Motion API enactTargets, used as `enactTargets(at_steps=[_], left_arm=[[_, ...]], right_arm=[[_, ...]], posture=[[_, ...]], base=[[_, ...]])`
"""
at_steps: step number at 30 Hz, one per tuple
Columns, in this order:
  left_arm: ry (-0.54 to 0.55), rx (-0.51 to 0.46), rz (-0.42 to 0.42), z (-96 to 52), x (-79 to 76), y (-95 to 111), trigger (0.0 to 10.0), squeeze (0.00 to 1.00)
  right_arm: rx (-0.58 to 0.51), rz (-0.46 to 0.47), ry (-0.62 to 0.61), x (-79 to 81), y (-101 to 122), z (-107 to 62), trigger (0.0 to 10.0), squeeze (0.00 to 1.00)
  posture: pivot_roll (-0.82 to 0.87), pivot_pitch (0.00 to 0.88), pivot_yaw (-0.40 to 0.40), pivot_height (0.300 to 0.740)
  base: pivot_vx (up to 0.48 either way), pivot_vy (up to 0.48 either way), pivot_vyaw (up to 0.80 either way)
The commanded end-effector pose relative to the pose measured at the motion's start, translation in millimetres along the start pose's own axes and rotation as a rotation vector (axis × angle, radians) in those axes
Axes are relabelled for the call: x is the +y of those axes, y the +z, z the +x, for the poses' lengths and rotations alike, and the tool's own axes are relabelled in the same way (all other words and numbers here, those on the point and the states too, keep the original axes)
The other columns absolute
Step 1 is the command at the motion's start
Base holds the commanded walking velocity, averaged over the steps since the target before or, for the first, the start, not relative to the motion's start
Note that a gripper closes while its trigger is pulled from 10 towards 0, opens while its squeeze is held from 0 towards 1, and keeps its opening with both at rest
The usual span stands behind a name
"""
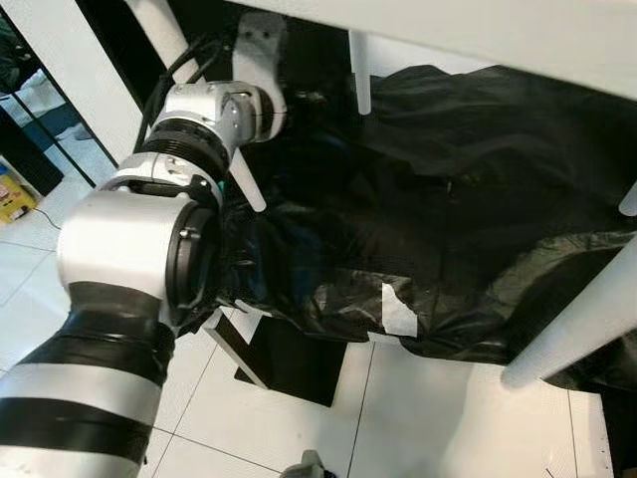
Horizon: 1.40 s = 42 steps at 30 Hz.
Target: Building children table
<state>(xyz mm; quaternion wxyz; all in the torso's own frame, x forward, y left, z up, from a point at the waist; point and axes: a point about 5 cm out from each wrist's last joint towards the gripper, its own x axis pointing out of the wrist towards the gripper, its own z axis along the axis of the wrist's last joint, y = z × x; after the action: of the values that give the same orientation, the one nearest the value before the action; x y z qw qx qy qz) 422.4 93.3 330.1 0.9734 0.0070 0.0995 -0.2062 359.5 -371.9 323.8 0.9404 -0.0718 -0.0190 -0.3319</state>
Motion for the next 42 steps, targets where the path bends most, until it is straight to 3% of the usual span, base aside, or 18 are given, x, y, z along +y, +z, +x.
enactTargets(at_steps=[1, 9, 10, 12, 17, 24, 27, 28, 37, 42], left_arm=[[0.000, 0.021, 0.025, -1.8, 5.4, -2.5, 10.0, 0.00], [-0.071, -0.035, 0.086, -5.7, -1.9, 16.2, 10.0, 0.00], [-0.084, -0.028, 0.096, -5.9, -2.2, 16.0, 10.0, 0.00], [-0.099, -0.020, 0.110, -6.4, -2.0, 15.5, 10.0, 0.00], [-0.105, -0.007, 0.126, -8.3, 1.8, 15.0, 10.0, 0.00], [-0.105, -0.011, 0.081, -12.4, 5.7, 20.3, 10.0, 0.00], [-0.098, -0.063, 0.098, -17.9, 0.5, 41.2, 10.0, 0.00], [-0.091, -0.086, 0.108, -19.9, -1.8, 48.9, 10.0, 0.00], [-0.004, -0.199, 0.112, -26.4, -8.8, 76.1, 10.0, 0.00], [0.005, -0.243, 0.073, -22.9, -26.0, 82.9, 10.0, 0.00]], right_arm=[[-0.021, 0.002, -0.046, -9.8, 7.4, 0.6, 10.0, 0.00], [0.006, 0.042, -0.090, -26.2, 1.3, 1.2, 10.0, 0.00], [0.016, 0.065, -0.097, -28.6, -1.1, 1.3, 10.0, 0.95], [0.027, 0.086, -0.107, -31.6, -4.1, 1.2, 10.0, 1.00], [0.044, 0.106, -0.118, -36.4, -9.2, 1.1, 10.0, 1.00], [0.067, 0.135, -0.116, -36.6, -15.1, 0.8, 10.0, 1.00], [0.070, 0.152, -0.112, -35.6, -15.4, 0.8, 10.0, 1.00], [0.072, 0.162, -0.109, -35.1, -15.4, 0.8, 10.0, 0.00], [0.086, 0.200, -0.085, -31.0, -17.8, 0.8, 10.0, 0.00], [0.119, 0.265, -0.047, -19.9, -26.1, 0.0, 10.0, 0.00]], posture=[[0.02, 0.000, 0.118, 0.740], [0.02, 0.000, 0.124, 0.740], [0.02, 0.000, 0.127, 0.740], [0.03, 0.000, 0.127, 0.740], [0.03, 0.000, 0.129, 0.740], [0.03, 0.000, 0.134, 0.740], [0.04, 0.000, 0.134, 0.740], [0.04, 0.000, 0.133, 0.740], [0.04, 0.000, 0.136, 0.740], [0.03, 0.000, 0.156, 0.740]], base=[[0.000, 0.000, 0.00], [0.000, 0.000, 0.00], [0.000, 0.000, 0.00], [0.000, 0.000, 0.00], [0.000, 0.000, 0.00], [0.000, 0.000, 0.00], [0.000, 0.000, 0.00], [0.000, 0.000, 0.00], [0.000, 0.000, 0.00], [0.000, 0.000, 0.00]])
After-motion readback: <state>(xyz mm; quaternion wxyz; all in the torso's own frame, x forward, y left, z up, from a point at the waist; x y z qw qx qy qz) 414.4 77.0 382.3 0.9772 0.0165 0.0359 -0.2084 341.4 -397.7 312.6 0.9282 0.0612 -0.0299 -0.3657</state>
